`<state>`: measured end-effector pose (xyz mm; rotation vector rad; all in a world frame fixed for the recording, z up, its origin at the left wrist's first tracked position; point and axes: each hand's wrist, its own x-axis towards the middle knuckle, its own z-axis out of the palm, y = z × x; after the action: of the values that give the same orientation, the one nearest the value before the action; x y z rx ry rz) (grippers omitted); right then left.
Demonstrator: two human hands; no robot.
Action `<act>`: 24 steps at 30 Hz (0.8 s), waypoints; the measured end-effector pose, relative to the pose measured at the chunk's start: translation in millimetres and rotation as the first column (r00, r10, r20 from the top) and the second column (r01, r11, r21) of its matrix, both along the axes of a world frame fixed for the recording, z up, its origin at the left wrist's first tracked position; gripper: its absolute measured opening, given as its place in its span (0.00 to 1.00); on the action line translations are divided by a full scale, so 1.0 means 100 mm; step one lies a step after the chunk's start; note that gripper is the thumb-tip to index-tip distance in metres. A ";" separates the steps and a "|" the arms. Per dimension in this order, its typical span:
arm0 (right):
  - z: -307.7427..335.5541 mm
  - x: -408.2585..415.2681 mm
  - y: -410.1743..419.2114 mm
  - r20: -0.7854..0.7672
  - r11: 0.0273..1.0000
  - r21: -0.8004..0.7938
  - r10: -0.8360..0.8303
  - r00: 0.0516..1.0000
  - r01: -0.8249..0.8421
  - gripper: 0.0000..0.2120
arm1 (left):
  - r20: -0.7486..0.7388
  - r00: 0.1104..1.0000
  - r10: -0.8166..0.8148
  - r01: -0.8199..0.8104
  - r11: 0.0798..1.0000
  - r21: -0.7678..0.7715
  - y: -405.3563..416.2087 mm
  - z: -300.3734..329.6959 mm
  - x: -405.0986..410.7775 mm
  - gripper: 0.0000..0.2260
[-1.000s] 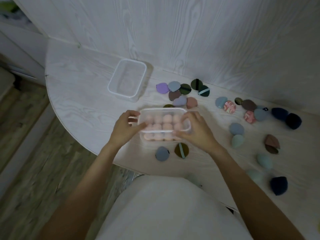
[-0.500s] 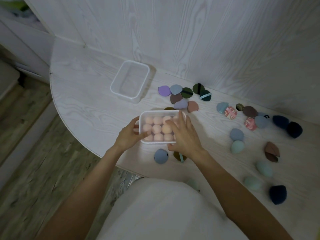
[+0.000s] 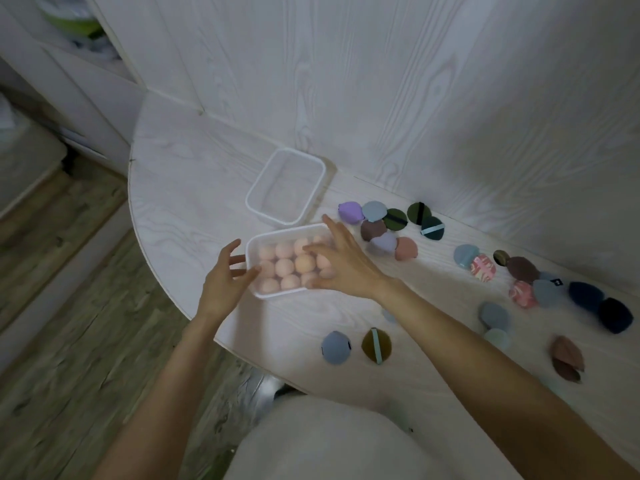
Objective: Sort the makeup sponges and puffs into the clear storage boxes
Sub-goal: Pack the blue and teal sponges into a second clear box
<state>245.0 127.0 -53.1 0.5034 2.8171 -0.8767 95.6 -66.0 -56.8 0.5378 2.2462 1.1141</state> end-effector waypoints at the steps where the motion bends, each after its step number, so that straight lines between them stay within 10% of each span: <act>1: 0.05 -0.08 0.08 -0.036 0.998 -0.017 -0.060 0.998 0.060 0.26 | -0.052 0.999 0.016 -0.016 1.000 -0.002 0.04 0.00 -0.08 0.30; 4: 0.20 -0.36 0.36 -0.109 0.918 -0.165 -0.379 0.919 0.360 0.21 | -0.153 0.986 0.061 -0.063 0.998 -0.007 0.23 0.04 -0.28 0.31; 9: 0.20 -0.88 0.64 0.211 0.570 -0.550 -0.612 0.762 0.610 0.34 | 0.096 0.989 0.108 -0.106 0.994 -0.030 0.72 0.05 -0.57 0.30; 13: 0.17 -1.11 0.62 0.313 0.250 -0.753 -0.677 0.666 0.609 0.37 | 0.097 0.983 0.157 -0.161 0.986 0.035 0.91 -0.01 -0.64 0.24; 19: 0.22 -0.93 0.67 0.292 0.129 -0.797 -0.772 0.565 0.589 0.30 | -0.114 0.979 0.167 -0.126 0.945 0.300 0.99 0.21 -0.37 0.18; 24: 0.45 -0.46 0.65 0.300 -0.014 -0.879 -0.794 0.528 0.477 0.24 | -0.002 0.999 0.044 -0.039 0.905 0.424 0.95 0.37 -0.02 0.20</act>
<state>198.8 192.1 -8.3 1.6026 1.4407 -2.6354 93.9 29.3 -19.9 0.6707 2.0321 1.6420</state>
